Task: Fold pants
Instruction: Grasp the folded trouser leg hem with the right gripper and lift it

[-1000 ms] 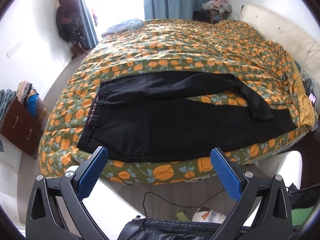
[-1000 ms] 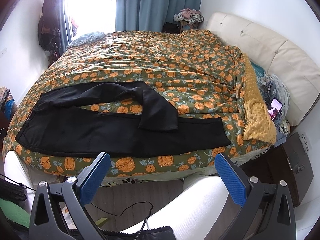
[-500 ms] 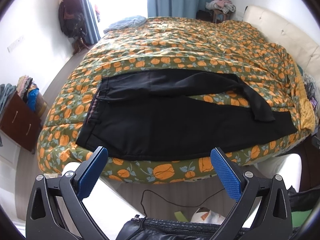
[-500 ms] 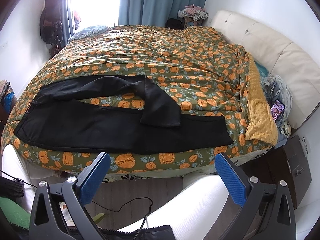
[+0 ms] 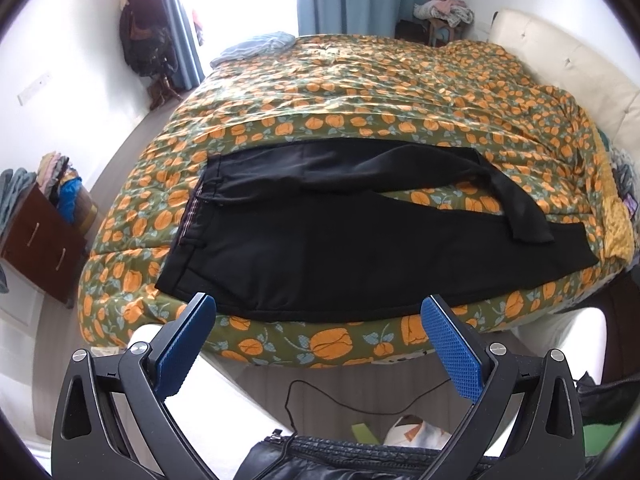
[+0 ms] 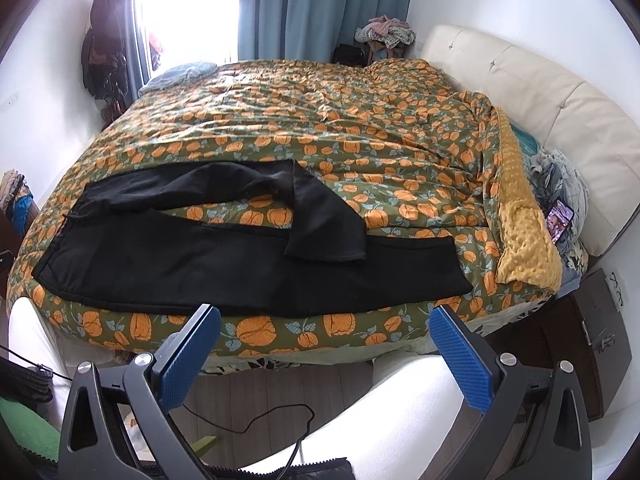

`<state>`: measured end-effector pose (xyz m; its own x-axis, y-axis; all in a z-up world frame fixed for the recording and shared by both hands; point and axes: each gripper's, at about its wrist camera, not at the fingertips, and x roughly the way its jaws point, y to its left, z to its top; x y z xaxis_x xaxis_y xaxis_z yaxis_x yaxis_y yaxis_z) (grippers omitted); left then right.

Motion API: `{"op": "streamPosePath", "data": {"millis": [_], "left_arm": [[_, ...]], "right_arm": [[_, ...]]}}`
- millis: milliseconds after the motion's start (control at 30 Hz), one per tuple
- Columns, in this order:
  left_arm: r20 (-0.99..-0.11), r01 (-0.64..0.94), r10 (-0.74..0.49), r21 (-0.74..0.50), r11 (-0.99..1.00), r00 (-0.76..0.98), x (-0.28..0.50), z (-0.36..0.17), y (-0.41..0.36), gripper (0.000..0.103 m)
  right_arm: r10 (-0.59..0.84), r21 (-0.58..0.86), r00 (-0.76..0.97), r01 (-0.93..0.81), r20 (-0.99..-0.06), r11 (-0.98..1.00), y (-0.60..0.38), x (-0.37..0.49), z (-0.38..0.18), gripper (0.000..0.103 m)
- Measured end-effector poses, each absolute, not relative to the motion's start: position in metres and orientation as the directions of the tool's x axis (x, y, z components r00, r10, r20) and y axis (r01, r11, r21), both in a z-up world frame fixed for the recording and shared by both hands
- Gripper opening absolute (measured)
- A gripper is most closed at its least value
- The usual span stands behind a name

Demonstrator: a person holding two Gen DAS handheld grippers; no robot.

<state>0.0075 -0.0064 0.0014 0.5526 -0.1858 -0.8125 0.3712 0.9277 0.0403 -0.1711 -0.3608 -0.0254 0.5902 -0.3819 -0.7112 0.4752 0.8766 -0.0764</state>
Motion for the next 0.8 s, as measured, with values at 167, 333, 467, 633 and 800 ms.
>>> {"op": "streamPosePath", "data": {"millis": [167, 333, 467, 633, 800], "left_arm": [[-0.812, 0.371, -0.186, 0.040, 0.928, 0.554, 0.007, 0.002, -0.007, 0.103], [-0.820, 0.369, -0.187, 0.032, 0.929, 0.541, 0.012, 0.001, -0.006, 0.103], [-0.819, 0.361, -0.182, 0.032, 0.932, 0.543, 0.012, 0.002, -0.004, 0.103], [-0.822, 0.341, -0.159, 0.046, 0.939, 0.547, 0.012, 0.000, -0.001, 0.103], [-0.837, 0.328, -0.140, 0.049, 0.943, 0.528, 0.016, -0.009, -0.002, 0.103]], "right_arm": [[-0.430, -0.102, 0.625, 0.489, -0.652, 0.866, -0.372, -0.175, -0.021, 0.103], [-0.353, -0.156, 0.590, 0.359, -0.726, 0.920, -0.399, -0.129, -0.070, 0.103], [-0.295, -0.243, 0.594, 0.168, -0.749, 0.955, -0.398, -0.073, -0.115, 0.099], [-0.239, -0.285, 0.517, -0.010, -0.822, 0.959, -0.408, -0.013, -0.185, 0.072], [-0.238, -0.316, 0.472, -0.092, -0.849, 0.944, -0.422, 0.018, -0.222, 0.060]]}}
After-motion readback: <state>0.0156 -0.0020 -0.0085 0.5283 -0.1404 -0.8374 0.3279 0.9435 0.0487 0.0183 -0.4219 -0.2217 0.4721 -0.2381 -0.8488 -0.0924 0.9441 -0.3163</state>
